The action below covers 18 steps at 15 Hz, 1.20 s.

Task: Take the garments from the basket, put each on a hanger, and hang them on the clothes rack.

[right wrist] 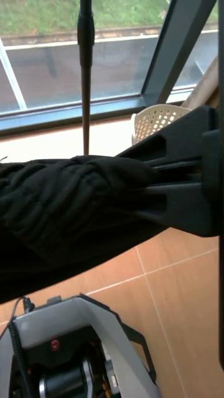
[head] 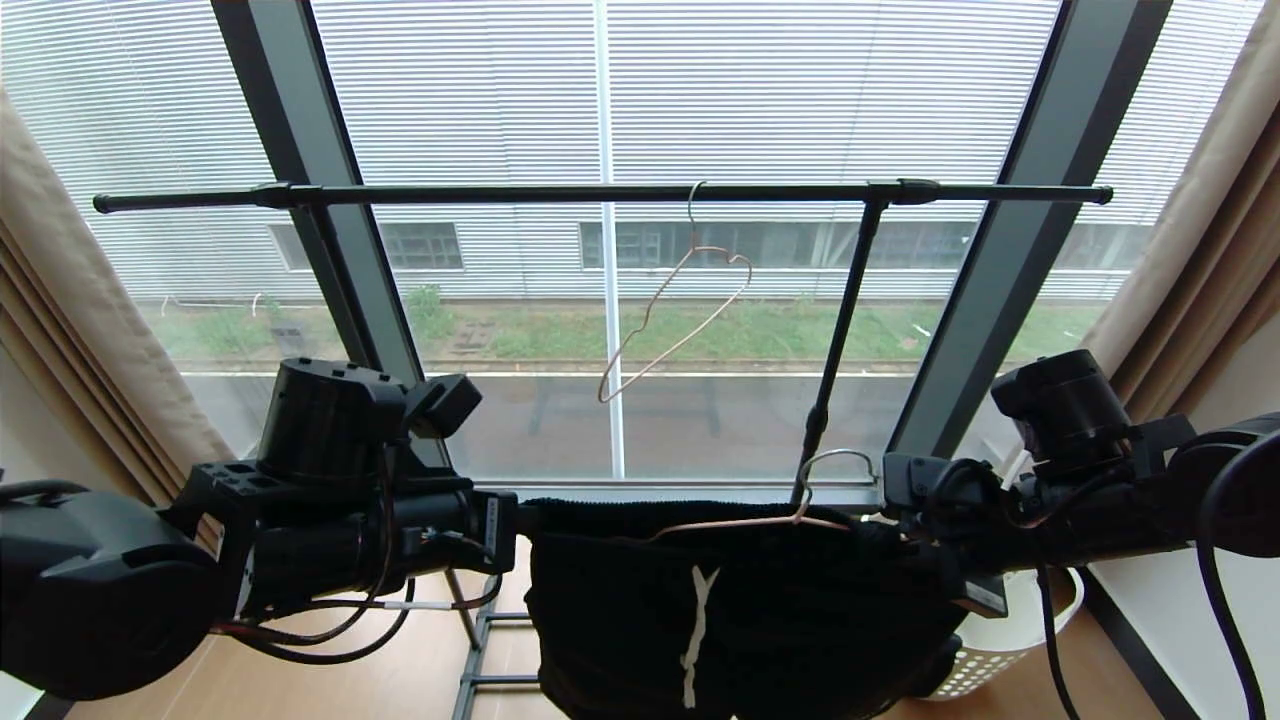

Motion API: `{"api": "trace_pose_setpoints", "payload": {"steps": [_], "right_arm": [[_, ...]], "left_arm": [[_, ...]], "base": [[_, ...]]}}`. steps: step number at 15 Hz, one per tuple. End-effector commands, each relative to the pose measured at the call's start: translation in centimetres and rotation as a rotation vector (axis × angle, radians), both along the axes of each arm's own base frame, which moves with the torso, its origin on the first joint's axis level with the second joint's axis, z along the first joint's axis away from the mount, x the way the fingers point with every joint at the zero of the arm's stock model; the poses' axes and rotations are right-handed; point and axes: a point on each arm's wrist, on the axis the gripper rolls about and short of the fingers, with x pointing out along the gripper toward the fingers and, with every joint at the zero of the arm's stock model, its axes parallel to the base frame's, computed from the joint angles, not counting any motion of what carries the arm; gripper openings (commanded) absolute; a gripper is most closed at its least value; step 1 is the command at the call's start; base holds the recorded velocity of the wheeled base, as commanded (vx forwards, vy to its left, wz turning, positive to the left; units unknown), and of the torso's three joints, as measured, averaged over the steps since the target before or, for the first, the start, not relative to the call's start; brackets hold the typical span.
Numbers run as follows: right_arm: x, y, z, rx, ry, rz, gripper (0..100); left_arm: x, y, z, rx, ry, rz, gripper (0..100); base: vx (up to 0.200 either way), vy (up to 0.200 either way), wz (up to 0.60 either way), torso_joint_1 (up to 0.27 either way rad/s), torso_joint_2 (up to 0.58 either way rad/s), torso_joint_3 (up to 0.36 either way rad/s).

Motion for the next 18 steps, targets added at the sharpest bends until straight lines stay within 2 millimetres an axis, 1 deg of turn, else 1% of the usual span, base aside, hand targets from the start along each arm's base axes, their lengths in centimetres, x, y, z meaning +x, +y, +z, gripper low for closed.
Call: {"api": "trace_pose_setpoints", "payload": {"steps": [1, 2, 5, 6, 8, 11, 13, 15, 17, 18], "right_arm": [[0.1, 0.1, 0.0, 0.008, -0.005, -0.007, 0], [0.2, 0.1, 0.0, 0.013, -0.013, -0.010, 0], [0.3, 0.1, 0.1, 0.021, -0.012, -0.021, 0], [0.0, 0.5, 0.3, 0.029, -0.011, -0.017, 0], [-0.1, 0.7, 0.3, 0.036, -0.006, -0.019, 0], [0.3, 0.8, 0.2, 0.042, 0.000, -0.030, 0], [0.5, 0.7, 0.7, 0.057, -0.009, -0.053, 0], [0.6, 0.7, 0.7, 0.058, -0.009, -0.058, 0], [0.9, 1.1, 0.6, 0.085, 0.018, -0.092, 0], [0.9, 2.3, 0.9, 0.130, 0.048, -0.122, 0]], "left_arm": [[-0.2, -1.7, 2.2, 0.011, -0.055, -0.035, 0], [-0.5, -2.7, 2.7, 0.018, -0.055, -0.065, 0], [-0.6, -4.4, 3.2, 0.050, -0.060, -0.076, 0], [-0.7, -5.1, 3.7, 0.060, -0.050, -0.093, 0], [-0.9, -5.7, 4.3, 0.054, -0.059, -0.114, 0], [-0.9, -6.0, 4.9, 0.046, -0.073, -0.116, 0], [-0.8, -4.9, 5.5, 0.059, -0.082, -0.063, 0], [-1.2, -4.5, 5.9, 0.066, -0.075, -0.059, 0], [-1.4, -5.5, 6.7, 0.060, -0.091, -0.083, 0], [-1.4, -6.6, 6.6, 0.087, -0.081, -0.087, 0]], "base": [[0.000, 0.000, 0.00, 0.000, 0.00, 0.000], [0.000, 0.000, 0.00, 0.000, 0.00, 0.000], [0.000, 0.000, 0.00, 0.000, 0.00, 0.000], [0.000, 0.000, 0.00, 0.000, 0.00, 0.000], [0.000, 0.000, 0.00, 0.000, 0.00, 0.000], [0.000, 0.000, 0.00, 0.000, 0.00, 0.000], [0.000, 0.000, 0.00, 0.000, 0.00, 0.000], [0.000, 0.000, 0.00, 0.000, 0.00, 0.000], [0.000, 0.000, 0.00, 0.000, 0.00, 0.000], [0.000, 0.000, 0.00, 0.000, 0.00, 0.000]]}}
